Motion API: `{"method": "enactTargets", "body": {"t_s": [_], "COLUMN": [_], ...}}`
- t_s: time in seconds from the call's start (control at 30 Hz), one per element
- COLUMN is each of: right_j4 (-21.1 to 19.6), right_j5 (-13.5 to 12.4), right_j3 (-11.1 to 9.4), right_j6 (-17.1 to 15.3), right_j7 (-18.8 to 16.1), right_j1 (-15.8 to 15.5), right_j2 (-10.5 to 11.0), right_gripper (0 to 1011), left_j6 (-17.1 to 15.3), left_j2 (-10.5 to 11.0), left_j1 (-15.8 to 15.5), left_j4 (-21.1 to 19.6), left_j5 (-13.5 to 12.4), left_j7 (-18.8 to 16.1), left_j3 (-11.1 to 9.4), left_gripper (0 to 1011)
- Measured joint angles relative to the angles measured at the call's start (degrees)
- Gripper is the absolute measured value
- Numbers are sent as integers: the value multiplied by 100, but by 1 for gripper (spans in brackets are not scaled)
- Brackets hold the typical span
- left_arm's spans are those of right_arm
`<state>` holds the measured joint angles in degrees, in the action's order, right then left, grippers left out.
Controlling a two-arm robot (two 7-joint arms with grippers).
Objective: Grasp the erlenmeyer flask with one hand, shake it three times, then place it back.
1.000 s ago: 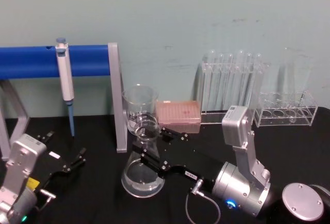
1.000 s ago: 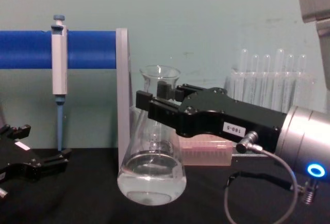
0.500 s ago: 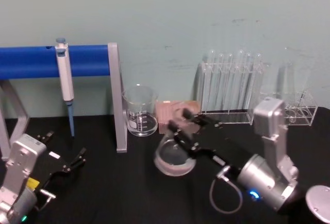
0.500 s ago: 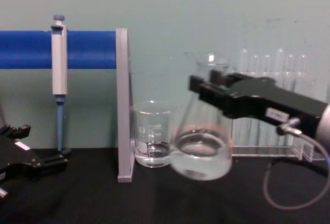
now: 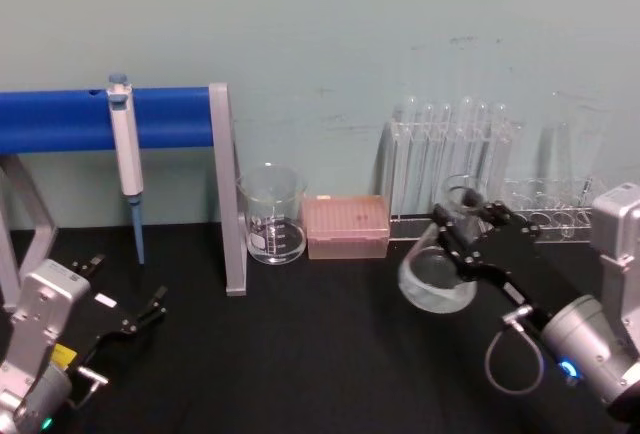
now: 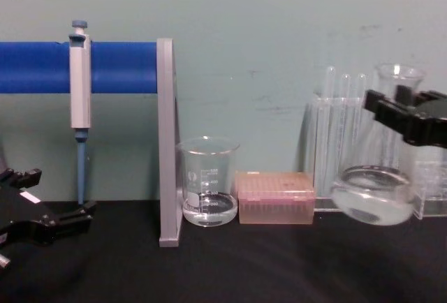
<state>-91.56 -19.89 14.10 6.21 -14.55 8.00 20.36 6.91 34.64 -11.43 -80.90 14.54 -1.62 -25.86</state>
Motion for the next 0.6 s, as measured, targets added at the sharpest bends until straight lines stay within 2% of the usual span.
{"method": "enactTargets", "body": {"t_s": [0.23,0.6], "right_j4": [-45,-57], "right_j5": [52,122], "right_j3": [-254,-410], "right_j6": [-45,-102], "right_j7": [98,3], "right_j1": [-132,-175], "right_j2": [-21,-117], "right_gripper": [457,457], "left_j6": [0,0], "left_j2": [0,0], "left_j1": [0,0], "left_j4": [0,0], "left_j5": [0,0], "left_j7": [0,0], "left_j3": [0,0], "left_gripper": [1001,1001]}}
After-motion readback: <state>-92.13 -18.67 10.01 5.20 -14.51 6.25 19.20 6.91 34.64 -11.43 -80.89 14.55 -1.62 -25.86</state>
